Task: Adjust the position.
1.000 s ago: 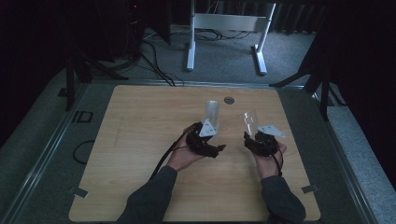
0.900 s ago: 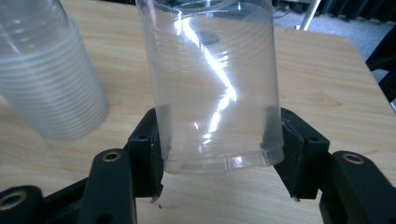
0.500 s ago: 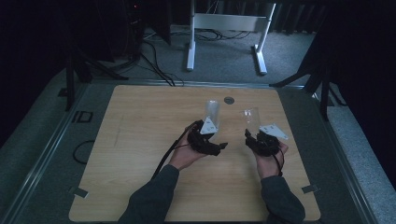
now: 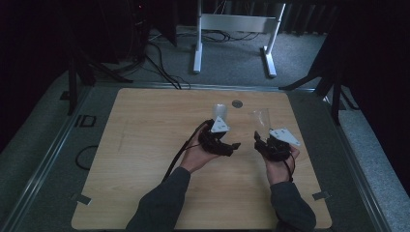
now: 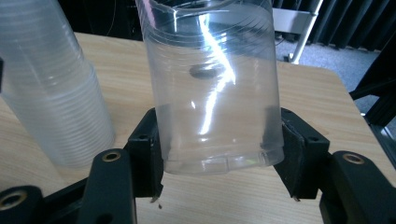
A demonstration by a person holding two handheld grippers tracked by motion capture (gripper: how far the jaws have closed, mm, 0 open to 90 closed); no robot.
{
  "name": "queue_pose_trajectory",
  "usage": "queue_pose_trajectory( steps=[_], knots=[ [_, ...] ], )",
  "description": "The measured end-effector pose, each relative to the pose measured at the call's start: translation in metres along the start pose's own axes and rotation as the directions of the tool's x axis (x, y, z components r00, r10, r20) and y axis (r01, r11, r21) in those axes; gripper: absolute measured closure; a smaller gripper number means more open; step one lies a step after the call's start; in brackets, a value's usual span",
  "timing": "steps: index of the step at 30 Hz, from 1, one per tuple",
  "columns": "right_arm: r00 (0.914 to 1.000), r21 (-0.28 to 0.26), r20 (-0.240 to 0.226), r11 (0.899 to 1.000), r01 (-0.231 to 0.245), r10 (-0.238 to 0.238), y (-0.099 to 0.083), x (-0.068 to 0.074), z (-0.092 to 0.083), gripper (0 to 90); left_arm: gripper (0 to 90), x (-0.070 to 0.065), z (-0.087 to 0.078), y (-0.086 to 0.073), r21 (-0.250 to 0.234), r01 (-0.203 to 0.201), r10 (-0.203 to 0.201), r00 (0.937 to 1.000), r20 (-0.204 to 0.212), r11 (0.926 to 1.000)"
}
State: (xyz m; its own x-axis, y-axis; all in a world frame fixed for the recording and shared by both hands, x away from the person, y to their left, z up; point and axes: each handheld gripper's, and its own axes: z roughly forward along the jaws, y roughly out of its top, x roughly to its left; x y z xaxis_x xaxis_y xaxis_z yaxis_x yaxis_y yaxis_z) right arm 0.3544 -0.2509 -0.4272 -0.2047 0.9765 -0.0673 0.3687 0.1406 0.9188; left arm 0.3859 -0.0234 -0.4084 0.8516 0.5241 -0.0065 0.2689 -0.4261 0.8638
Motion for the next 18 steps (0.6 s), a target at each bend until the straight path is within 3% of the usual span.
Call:
queue_pose_trajectory(
  steps=[7, 14, 18],
  knots=[
    [1.0000, -0.024, 0.004, 1.000, -0.003, 0.003, 0.001, -0.001, -0.004, 41.9, 26.5, 0.002, 0.002, 0.005, -0.011, 0.025, -0.025, 0.9996, 0.009, 0.9996],
    [0.9999, -0.043, 0.005, 0.999, -0.009, 0.009, -0.001, -0.001, -0.006, 41.9, 26.4, 0.006, 0.005, 0.015, -0.047, 0.089, -0.088, 0.9957, 0.032, 0.9950],
    [0.9999, -0.041, 0.003, 0.999, -0.010, 0.011, -0.002, -0.002, -0.007, 41.8, 26.3, 0.007, 0.008, 0.021, -0.046, 0.096, -0.094, 0.9947, 0.041, 0.9944]
  ],
)
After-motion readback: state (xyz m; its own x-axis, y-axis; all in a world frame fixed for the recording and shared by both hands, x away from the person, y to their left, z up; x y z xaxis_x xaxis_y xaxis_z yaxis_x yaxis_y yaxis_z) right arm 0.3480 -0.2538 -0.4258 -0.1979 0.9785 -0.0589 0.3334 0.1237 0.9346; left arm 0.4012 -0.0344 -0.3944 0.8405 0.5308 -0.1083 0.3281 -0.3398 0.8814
